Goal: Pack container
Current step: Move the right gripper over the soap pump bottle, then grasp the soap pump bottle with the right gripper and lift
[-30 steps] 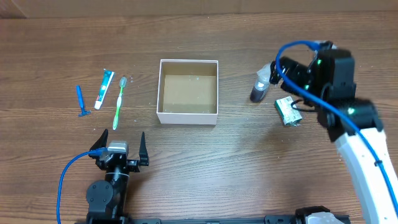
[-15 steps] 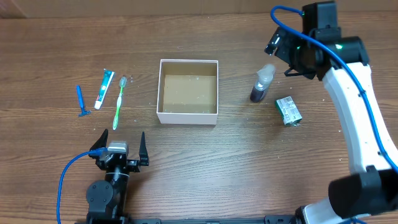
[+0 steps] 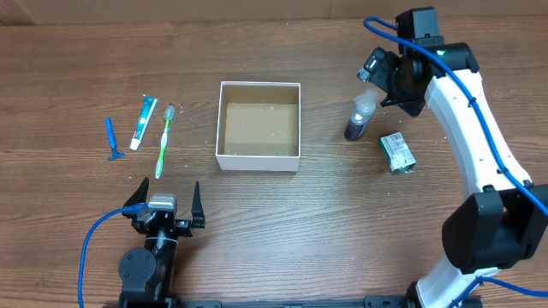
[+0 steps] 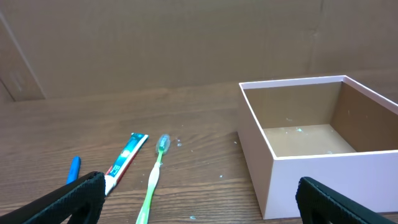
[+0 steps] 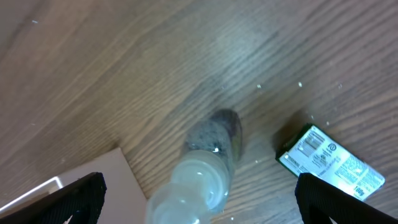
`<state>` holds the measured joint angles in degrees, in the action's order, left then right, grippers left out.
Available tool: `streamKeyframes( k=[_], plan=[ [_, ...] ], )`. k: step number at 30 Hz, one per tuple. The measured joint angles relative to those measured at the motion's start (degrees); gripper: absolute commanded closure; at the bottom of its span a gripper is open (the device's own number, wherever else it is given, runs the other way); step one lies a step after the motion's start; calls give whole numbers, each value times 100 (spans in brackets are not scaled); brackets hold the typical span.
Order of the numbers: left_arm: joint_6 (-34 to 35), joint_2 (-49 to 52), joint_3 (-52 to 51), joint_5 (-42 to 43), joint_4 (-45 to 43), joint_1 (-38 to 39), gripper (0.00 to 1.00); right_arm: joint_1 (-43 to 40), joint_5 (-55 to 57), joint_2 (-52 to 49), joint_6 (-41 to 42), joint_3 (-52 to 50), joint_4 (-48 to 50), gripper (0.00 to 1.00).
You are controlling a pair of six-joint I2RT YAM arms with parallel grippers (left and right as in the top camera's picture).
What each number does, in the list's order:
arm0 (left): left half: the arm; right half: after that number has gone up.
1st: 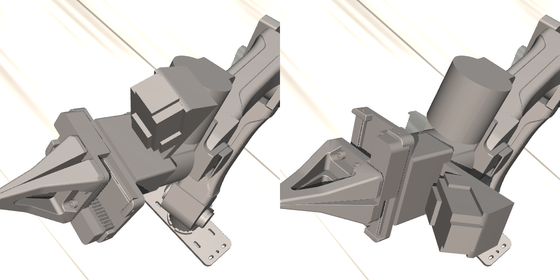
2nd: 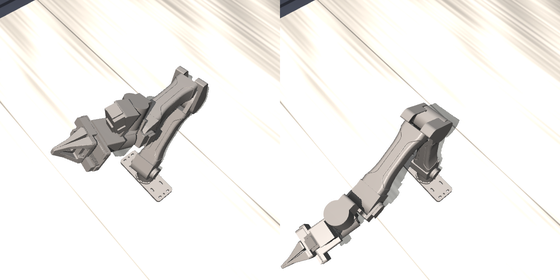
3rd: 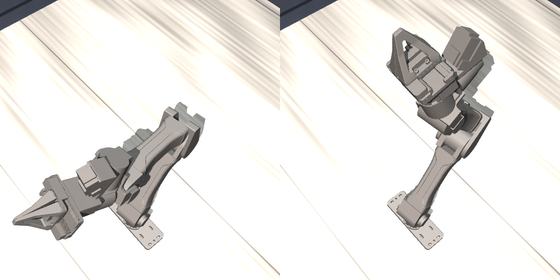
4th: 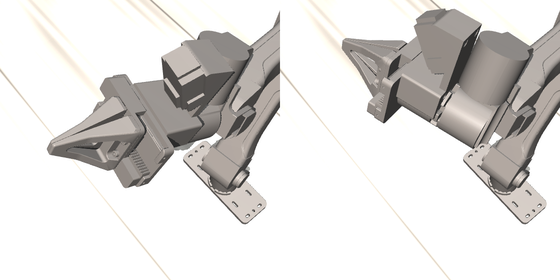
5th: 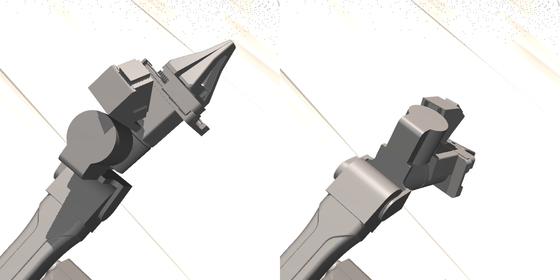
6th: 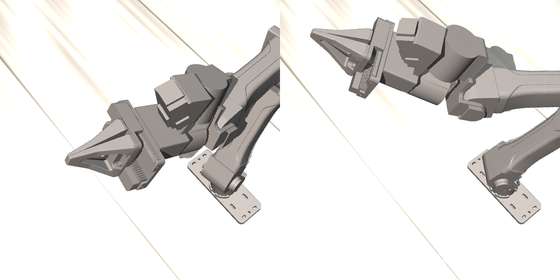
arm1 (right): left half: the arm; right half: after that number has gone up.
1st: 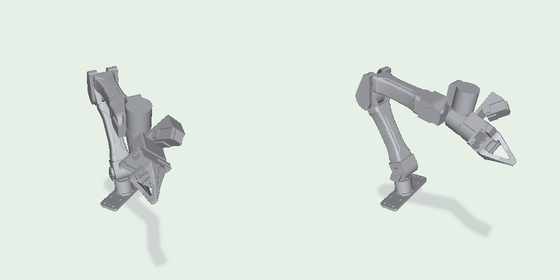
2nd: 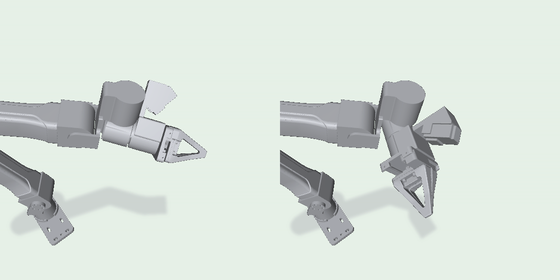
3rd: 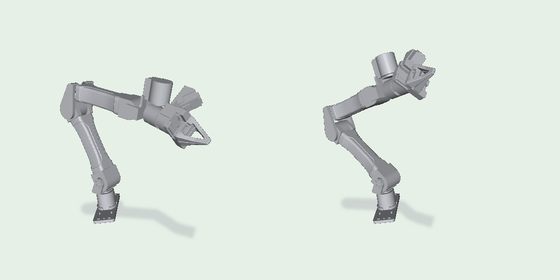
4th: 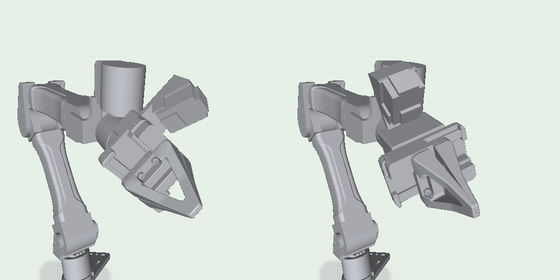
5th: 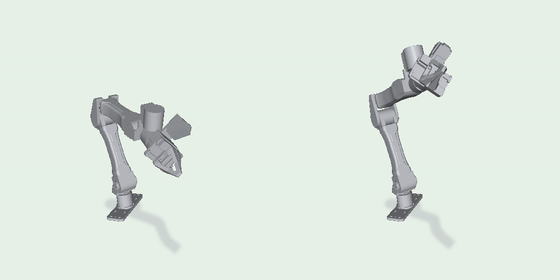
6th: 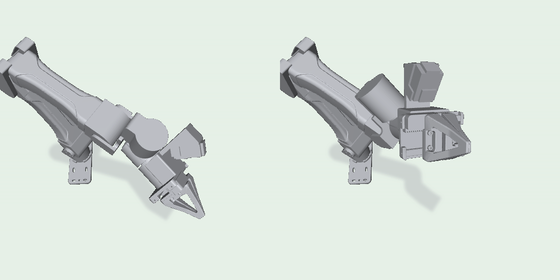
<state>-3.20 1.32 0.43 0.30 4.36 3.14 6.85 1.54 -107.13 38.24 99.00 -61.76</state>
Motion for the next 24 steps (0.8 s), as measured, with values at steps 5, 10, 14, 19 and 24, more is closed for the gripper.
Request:
streamKeyframes(
  k=[5, 10, 14, 19, 24],
  plan=[
    [0, 0, 0, 0, 0, 2, 0, 24, -15, -50, 140, 0, -74, 0],
    [0, 0, 0, 0, 0, 0, 0, 245, -22, -103, 203, 0, -42, 6],
    [0, 0, 0, 0, 0, 0, 0, 455, -63, -393, 286, 0, -39, 27],
    [0, 0, 0, 0, 0, 0, 0, 437, -61, -505, 350, 0, -37, 50],
    [0, 0, 0, 0, 0, 2, 0, 439, 83, -505, 339, 0, -50, 64]
  ],
)
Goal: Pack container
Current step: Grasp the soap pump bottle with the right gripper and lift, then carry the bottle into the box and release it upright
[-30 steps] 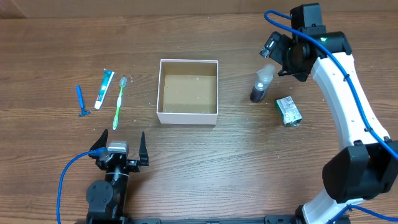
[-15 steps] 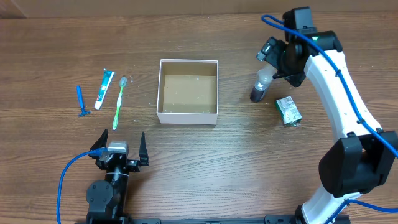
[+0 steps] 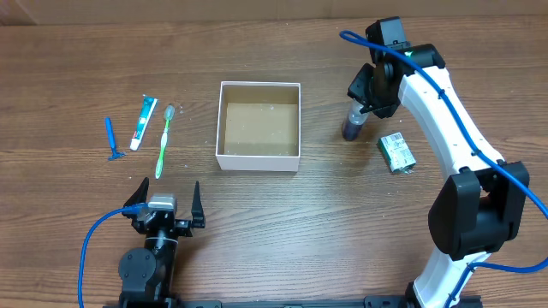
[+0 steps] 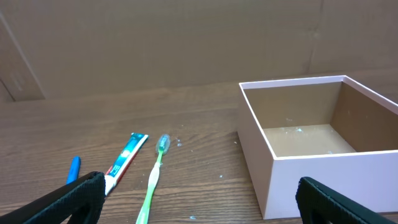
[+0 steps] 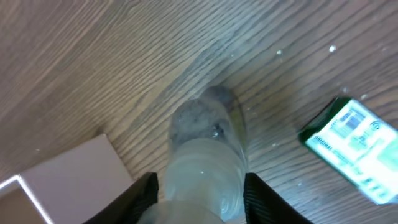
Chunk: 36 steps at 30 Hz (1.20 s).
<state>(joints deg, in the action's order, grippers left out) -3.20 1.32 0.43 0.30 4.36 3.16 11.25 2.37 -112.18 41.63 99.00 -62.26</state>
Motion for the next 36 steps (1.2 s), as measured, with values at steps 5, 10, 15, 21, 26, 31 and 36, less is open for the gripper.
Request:
streamKeyframes(
  k=[5, 10, 15, 21, 26, 31, 36],
  plan=[
    [0, 0, 0, 0, 0, -2, 0, -33, 247, 26, -166, 22, -22, 71],
    [0, 0, 0, 0, 0, 0, 0, -35, 299, 26, -496, 22, 17, 76],
    [0, 0, 0, 0, 0, 0, 0, -33, 293, 26, -1034, 22, 83, 83],
    [0, 0, 0, 0, 0, -2, 0, -33, 299, 15, -1784, 52, 105, 85],
    [0, 0, 0, 0, 0, -2, 0, -28, 299, 9, -2264, 321, 50, 86],
    [0, 0, 0, 0, 0, -2, 0, -26, 299, 9, -2691, 721, 98, 89],
    [0, 0, 0, 0, 0, 0, 0, 131, 243, 48, -3259, 837, 474, 89]
  ],
)
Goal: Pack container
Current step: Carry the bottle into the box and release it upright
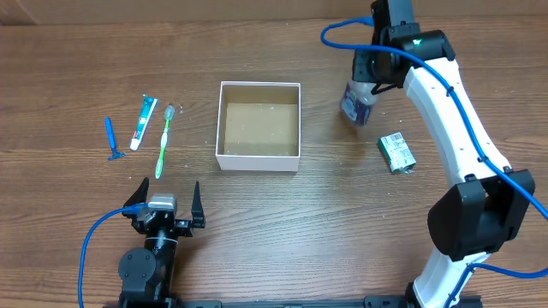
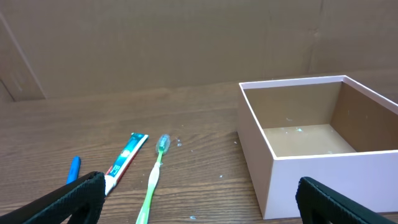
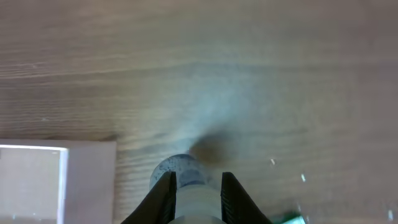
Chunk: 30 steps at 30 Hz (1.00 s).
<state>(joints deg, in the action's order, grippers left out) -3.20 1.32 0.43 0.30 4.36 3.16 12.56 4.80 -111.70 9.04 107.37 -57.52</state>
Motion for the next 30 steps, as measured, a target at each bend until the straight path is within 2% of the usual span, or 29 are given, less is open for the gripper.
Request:
streamKeyframes(
  k=[6, 16, 17, 26, 30],
  plan=[
    [0, 0, 0, 0, 0, 0, 0, 715, -52, 201, -487, 103, 498, 89],
    [0, 0, 0, 0, 0, 0, 0, 1419, -120, 219, -767, 857, 590, 90],
    [0, 0, 0, 0, 0, -2, 0, 1462, -120, 225, -780, 894, 656, 96],
    [0, 0, 0, 0, 0, -2, 0, 2398, -164, 236, -994, 925, 1038, 96],
    [0, 0, 0, 0, 0, 0, 0, 2380, -203, 223, -1145, 925, 1038, 89]
  ],
)
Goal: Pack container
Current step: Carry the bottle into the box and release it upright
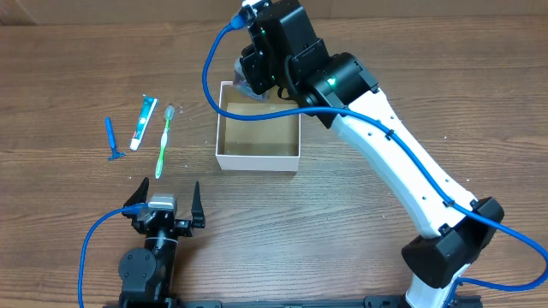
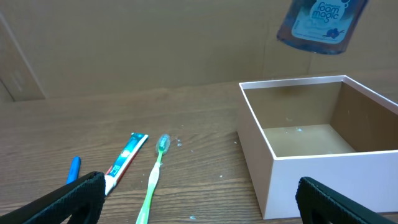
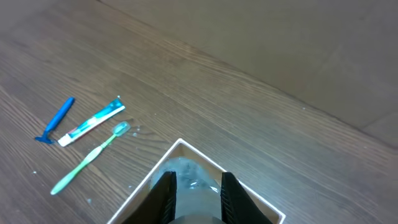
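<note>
The white open box [image 1: 224, 156] stands mid-table, and it also shows in the left wrist view [image 2: 273, 168]. My right gripper [image 3: 196, 190] is shut on a clear bottle with a blue label [image 2: 320, 25], held in the air above the box's far left corner [image 3: 180, 144]. In the overhead view the bottle [image 1: 242, 84] peeks out beside the arm. A green toothbrush [image 1: 163, 140], a toothpaste tube [image 1: 143, 122] and a blue razor [image 1: 110, 139] lie left of the box. My left gripper [image 1: 164, 209] rests open near the front edge.
The right arm reaches across the table's back and over the box. A brown cardboard wall [image 2: 155, 43] stands behind the table. The green packet seen to the right of the box is hidden under the arm.
My right gripper has moved with the bottle from the table's right side to above the box's far left corner. The left gripper has not moved.
My right gripper hung open over the standing bottle right of the box. Then it was down around the bottle. A second ago it held the bottle raised off the table, and now the bottle hangs over the box.
</note>
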`<state>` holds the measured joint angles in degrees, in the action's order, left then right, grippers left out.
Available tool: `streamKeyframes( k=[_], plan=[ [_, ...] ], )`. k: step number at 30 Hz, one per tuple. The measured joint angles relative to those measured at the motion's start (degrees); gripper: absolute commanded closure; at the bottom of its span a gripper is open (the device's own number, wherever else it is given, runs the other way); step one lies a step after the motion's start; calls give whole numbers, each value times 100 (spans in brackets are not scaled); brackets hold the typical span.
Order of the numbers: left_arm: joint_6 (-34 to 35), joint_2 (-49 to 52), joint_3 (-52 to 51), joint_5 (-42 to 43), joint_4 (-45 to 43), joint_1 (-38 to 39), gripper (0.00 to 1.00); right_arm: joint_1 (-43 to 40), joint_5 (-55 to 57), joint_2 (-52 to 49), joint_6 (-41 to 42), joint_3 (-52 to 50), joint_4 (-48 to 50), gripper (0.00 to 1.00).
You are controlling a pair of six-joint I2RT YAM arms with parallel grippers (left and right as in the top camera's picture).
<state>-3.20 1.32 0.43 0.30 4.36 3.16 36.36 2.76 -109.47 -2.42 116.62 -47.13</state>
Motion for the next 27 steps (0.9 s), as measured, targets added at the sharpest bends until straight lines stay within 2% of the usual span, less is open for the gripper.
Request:
streamKeyframes(
  k=[14, 27],
  plan=[
    [0, 0, 0, 0, 0, 0, 0, -33, -909, -1023, -1585, 31, 109, 87],
    [0, 0, 0, 0, 0, 0, 0, -33, -1051, -1257, -1993, 31, 560, 87]
  ],
)
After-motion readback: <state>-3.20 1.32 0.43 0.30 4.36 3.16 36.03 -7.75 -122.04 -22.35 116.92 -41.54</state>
